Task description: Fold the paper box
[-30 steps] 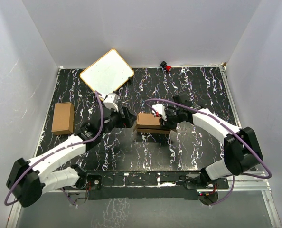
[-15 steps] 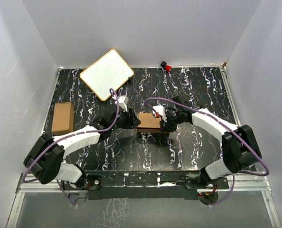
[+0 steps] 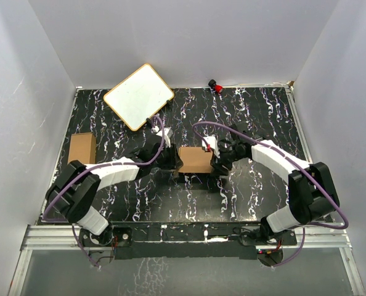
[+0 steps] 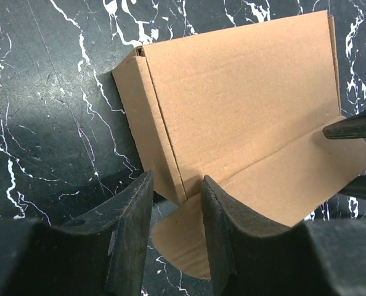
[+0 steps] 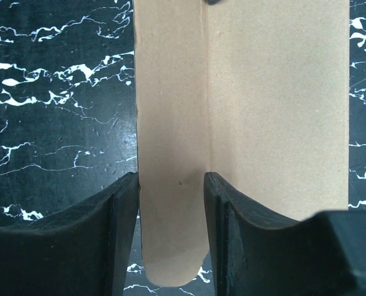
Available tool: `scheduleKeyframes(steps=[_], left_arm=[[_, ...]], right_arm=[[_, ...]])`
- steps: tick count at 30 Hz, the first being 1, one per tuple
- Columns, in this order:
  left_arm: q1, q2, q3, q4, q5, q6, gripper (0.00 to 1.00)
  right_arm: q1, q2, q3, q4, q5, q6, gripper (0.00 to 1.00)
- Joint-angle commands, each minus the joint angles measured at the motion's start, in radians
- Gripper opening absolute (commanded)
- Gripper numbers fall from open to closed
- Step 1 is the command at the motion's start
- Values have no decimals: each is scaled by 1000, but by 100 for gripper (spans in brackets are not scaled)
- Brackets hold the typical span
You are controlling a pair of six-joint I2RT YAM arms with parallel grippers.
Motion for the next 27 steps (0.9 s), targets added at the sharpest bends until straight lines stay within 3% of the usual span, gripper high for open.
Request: scheduleKeyframes(steps=[1,8,12,15,19,22,27], left_arm=[[6,11,46,-55,-26,22,35],[6,33,53,-74,-32,26,34],[6,34,51,-74,-31,25,34],[6,30,52,-74,-28,24,34],[6,24,50,-70,-24,22,35],[6,23,45,-59,-16,18,36],[6,25,33,-39,-8,-2,37]], right_arm=[[-26,-32,20,-35,-117,-54,51],[-71,-40,72,-161,-258,-138,55],[-139,-54,93,-156,-363,-81,55],[-221,-60,77,-12,-422,126,55],[-336,-66,-26,302,-440,555,55],[-396,-55,-114,563,-360,896,54],[-426,56,-127,636,-236,1121,53]])
